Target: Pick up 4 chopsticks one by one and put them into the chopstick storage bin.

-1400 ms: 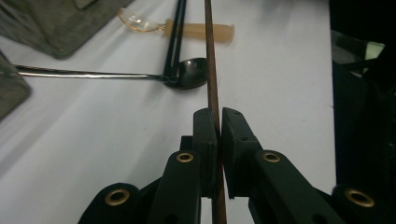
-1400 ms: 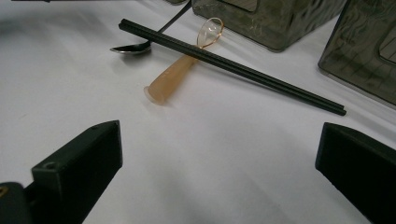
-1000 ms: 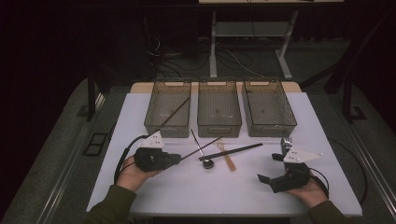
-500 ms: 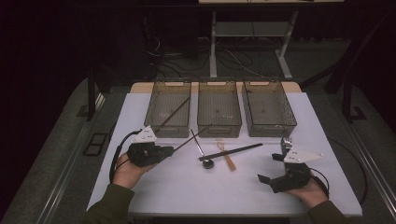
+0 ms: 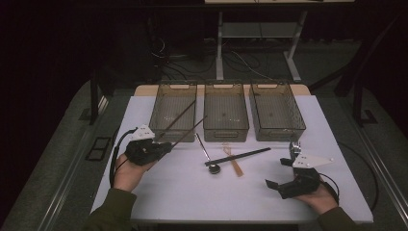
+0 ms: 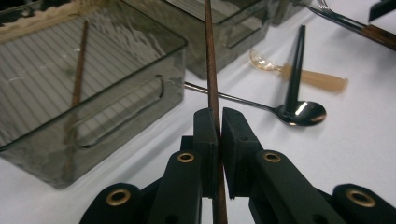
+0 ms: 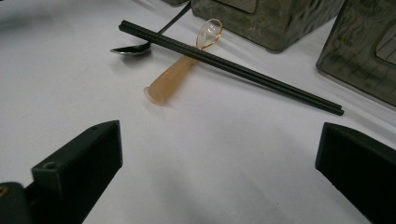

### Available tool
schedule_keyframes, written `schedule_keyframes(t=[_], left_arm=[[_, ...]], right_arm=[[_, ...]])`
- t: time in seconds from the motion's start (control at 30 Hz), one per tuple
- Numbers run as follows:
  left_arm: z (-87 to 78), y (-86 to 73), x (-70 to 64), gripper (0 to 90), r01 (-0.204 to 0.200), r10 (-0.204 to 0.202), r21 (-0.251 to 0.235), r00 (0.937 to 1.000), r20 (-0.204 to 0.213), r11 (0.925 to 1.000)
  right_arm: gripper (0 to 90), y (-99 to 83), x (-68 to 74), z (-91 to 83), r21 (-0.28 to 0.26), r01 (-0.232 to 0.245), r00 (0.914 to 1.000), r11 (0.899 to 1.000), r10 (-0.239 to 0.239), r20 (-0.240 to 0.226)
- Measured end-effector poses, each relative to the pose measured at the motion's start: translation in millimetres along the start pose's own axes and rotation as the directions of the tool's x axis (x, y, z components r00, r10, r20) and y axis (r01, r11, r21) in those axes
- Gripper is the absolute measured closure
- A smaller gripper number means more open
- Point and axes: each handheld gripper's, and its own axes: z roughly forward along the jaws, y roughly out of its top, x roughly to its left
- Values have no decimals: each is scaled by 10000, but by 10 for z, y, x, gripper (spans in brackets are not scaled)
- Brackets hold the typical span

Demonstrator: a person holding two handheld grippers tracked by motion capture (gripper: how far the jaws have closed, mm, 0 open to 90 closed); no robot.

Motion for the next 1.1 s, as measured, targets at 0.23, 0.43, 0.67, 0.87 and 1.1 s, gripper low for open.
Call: schedule_keyframes(t=[0.23,0.43,0.67,0.87,1.1], left_arm=[[6,46,93,851,148,-149,-23,9994,-302,9999],[27,83,179,851,370,-376,-118,9981,-494,9992],[81,183,255,851,459,-471,-184,9962,-737,9988],[152,288,344,851,561,-579,-224,9943,-896,9982],[196,411,476,851,697,-712,-166,9910,-1132,9974]], right_arm=[[4,-1,-4,0,6,34,10000,10000,-34,11],[4,-1,-9,2,9,9,10000,10000,-9,12],[4,-2,-11,-3,-25,15,10000,10000,-15,12],[4,-5,-14,-11,-32,-45,10000,10000,45,12],[4,-5,-13,-16,-41,-45,10000,10000,45,20]])
